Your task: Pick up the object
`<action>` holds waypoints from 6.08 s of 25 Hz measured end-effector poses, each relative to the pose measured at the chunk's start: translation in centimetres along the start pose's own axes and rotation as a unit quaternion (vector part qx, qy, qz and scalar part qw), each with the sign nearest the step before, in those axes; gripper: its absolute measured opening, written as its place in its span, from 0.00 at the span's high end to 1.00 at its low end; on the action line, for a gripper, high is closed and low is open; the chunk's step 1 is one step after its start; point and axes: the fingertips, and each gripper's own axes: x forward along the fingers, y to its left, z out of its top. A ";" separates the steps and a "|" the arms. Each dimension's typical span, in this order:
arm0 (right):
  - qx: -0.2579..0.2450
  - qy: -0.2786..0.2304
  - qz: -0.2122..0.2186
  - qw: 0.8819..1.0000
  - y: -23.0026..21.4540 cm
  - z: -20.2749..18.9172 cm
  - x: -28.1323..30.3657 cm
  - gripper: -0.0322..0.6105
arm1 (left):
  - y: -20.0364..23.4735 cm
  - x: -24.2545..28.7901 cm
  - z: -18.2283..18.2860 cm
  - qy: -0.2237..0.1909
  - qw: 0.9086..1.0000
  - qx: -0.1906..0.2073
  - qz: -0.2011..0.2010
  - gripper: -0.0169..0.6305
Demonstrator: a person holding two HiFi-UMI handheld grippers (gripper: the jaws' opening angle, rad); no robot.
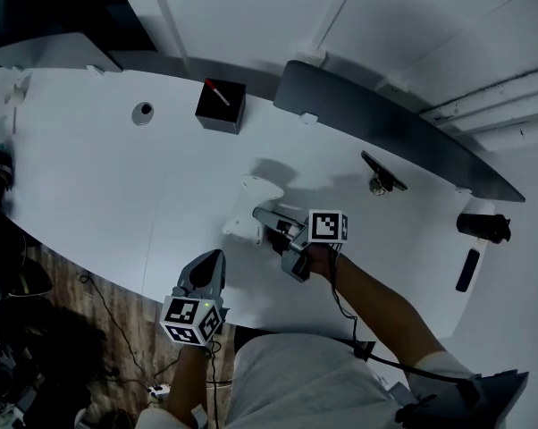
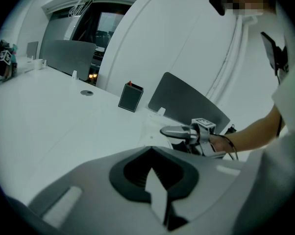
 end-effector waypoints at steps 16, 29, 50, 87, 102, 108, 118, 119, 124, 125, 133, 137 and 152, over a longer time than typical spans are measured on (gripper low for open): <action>-0.089 -0.010 0.009 0.996 2.3 0.2 -1.8 0.68 | 2.2 0.3 1.1 -0.009 0.999 -0.039 -0.010 0.97; -0.253 -0.028 0.045 0.966 10.5 -0.8 -6.9 0.69 | -1.9 -0.5 3.9 -0.051 0.985 -0.048 -0.156 0.97; -0.464 0.025 0.156 0.871 22.2 -9.3 -16.1 0.70 | -18.8 -6.9 7.7 -0.027 0.857 0.104 -0.505 0.52; -0.659 -0.050 -0.172 0.730 16.7 -9.6 -23.5 0.95 | -23.7 -8.4 6.6 -0.139 0.859 0.152 -0.468 0.73; -0.667 -0.136 -0.148 0.717 17.6 -13.2 -30.1 0.95 | -30.4 -12.6 3.3 -0.197 0.870 0.139 -0.429 0.74; -0.665 -0.151 -0.162 0.713 15.5 -16.1 -35.4 0.95 | -34.7 -14.3 -1.6 -0.207 0.889 0.149 -0.381 0.74; -0.649 -0.172 -0.146 0.726 13.3 -22.0 -41.4 0.95 | -40.4 -18.2 -9.7 -0.219 0.910 0.152 -0.318 0.74; -0.648 -0.174 -0.141 0.728 13.4 -22.7 -41.5 0.95 | -40.5 -18.6 -10.1 -0.221 0.912 0.153 -0.309 0.74; -0.640 -0.183 -0.135 0.734 13.6 -24.6 -41.5 0.95 | -40.7 -21.0 -12.0 -0.226 0.919 0.161 -0.280 0.74; -0.640 -0.184 -0.135 0.733 13.7 -25.1 -41.4 0.95 | -40.6 -21.7 -12.5 -0.226 0.920 0.162 -0.277 0.74; -0.618 -0.176 -0.143 0.752 15.5 -29.2 -38.0 0.95 | -37.1 -27.1 -14.3 -0.235 0.927 0.144 -0.254 0.74; -0.617 -0.175 -0.145 0.753 16.8 -32.2 -35.4 0.95 | -34.3 -30.4 -14.7 -0.236 0.927 0.140 -0.255 0.74; -0.640 -0.176 -0.149 0.733 19.4 -36.0 -32.8 0.95 | -30.4 -33.5 -14.6 -0.257 0.924 0.135 -0.247 0.74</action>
